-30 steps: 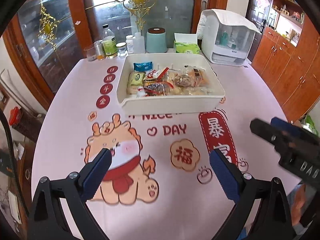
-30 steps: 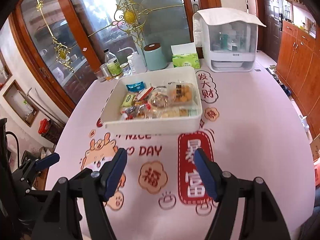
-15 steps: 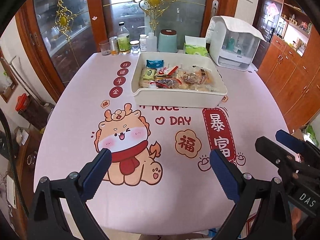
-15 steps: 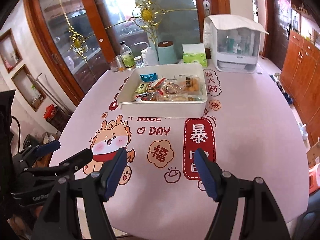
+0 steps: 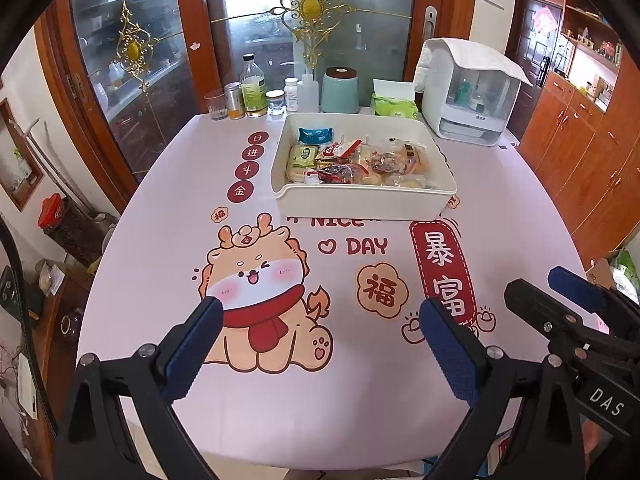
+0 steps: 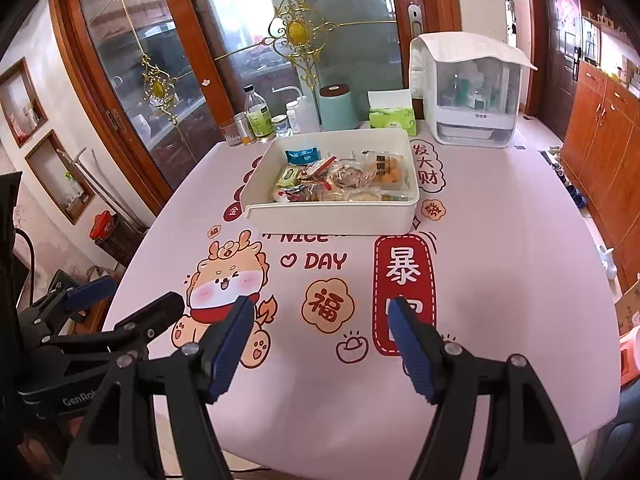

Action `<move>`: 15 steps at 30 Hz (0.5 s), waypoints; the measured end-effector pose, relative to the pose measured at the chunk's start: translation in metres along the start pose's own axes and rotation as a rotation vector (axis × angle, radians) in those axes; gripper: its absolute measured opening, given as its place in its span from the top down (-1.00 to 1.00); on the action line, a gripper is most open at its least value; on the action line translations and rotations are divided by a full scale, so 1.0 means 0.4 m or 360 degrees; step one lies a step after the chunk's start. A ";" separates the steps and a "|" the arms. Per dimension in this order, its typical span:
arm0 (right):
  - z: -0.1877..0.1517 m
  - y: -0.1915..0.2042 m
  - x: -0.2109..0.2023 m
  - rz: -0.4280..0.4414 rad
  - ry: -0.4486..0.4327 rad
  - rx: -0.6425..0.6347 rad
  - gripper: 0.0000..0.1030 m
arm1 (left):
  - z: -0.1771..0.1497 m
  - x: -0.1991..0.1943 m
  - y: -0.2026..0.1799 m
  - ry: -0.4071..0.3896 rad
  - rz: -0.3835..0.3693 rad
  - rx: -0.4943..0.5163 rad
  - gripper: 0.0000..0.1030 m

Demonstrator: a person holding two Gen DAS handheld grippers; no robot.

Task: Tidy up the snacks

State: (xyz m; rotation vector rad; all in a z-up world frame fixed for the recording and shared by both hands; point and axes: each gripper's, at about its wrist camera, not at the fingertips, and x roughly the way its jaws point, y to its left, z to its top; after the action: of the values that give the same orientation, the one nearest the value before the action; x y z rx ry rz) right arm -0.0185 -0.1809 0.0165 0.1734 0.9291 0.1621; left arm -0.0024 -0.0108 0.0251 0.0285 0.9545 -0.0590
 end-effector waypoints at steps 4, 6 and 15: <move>-0.003 -0.002 0.002 -0.0005 0.0008 0.0022 -0.36 | -0.001 -0.001 -0.001 -0.0006 0.0004 0.0003 -0.90; -0.004 -0.003 0.003 -0.0009 0.0010 0.0033 -0.36 | -0.002 0.001 0.001 -0.0006 0.0001 0.0005 -0.90; -0.007 -0.006 0.005 -0.0007 0.0017 0.0046 -0.36 | -0.006 0.000 0.004 0.0003 -0.0003 0.0001 -0.90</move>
State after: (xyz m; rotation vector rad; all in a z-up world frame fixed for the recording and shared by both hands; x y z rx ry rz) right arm -0.0192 -0.1824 0.0128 0.1974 0.9430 0.1457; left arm -0.0042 -0.0091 0.0237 0.0283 0.9560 -0.0613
